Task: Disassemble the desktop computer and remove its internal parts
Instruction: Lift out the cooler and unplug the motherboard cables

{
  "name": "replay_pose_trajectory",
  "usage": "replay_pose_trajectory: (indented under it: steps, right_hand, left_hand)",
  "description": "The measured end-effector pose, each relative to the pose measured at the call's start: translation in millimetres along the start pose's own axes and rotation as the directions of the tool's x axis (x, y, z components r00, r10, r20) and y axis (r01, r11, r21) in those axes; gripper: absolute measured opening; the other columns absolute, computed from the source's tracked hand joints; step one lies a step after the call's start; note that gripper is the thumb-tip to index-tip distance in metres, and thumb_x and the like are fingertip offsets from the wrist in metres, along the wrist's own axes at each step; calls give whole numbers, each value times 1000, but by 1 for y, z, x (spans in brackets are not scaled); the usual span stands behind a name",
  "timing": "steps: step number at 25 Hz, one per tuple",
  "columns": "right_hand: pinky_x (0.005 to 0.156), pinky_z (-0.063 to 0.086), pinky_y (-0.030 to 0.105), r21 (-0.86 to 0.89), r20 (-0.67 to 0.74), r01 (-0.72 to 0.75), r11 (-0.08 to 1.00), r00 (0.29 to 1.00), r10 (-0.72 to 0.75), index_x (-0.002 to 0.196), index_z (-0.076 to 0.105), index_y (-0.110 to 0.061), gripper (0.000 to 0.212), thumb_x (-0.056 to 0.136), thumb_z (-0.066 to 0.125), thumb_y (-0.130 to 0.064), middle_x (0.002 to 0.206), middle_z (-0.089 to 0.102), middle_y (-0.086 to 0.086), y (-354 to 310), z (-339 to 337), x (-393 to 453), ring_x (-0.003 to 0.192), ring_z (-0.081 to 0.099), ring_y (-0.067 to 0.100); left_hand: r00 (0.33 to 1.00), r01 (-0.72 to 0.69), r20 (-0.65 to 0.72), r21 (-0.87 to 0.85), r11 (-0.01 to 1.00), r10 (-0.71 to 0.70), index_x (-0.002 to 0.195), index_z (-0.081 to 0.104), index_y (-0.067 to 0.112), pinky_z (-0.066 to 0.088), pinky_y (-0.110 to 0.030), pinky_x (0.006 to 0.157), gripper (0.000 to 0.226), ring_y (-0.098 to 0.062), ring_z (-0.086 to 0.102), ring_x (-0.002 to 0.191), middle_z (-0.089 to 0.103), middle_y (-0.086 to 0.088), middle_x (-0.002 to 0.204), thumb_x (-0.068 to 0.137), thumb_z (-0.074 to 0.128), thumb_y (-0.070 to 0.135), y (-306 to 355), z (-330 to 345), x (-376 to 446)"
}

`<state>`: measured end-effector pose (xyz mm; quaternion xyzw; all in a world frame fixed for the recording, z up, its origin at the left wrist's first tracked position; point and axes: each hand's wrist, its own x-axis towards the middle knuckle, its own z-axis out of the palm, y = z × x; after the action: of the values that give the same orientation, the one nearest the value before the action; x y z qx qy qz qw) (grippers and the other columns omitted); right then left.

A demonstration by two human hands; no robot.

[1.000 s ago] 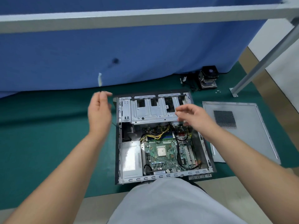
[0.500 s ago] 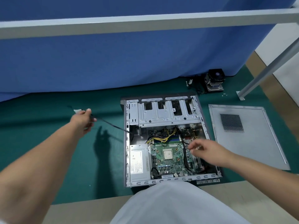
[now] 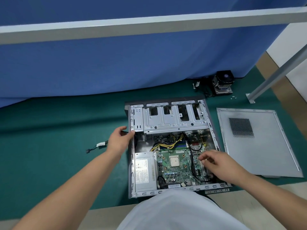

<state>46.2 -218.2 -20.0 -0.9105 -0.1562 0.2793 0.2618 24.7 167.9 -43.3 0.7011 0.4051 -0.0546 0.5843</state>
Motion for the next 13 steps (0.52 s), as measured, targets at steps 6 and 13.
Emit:
replay_pose_trajectory:
  steps: [6, 13]
  right_hand:
    - [61, 46, 10, 26, -135, -25, 999, 990, 29, 97, 70, -33, 14, 101, 61, -23, 93, 69, -11, 8, 8, 5, 55, 68, 2]
    - [77, 49, 24, -134, -235, -8, 991, 972, -24, 102, 74, -22, 13, 99, 61, -21, 99, 70, -10, 3, 14, 4, 81, 60, 2]
  left_hand:
    - [984, -92, -157, -42, 995, 84, 93, 70, 17, 51, -27, 77, 7, -19, 61, 81, 69, -1, 87, 94, 72, 11, -2, -3, -1]
    - [978, -190, -23, 294, 937, 205, 103, 72, 13, 44, -26, 69, 10, -19, 60, 80, 67, 0, 86, 95, 73, 19, 15, -13, 19]
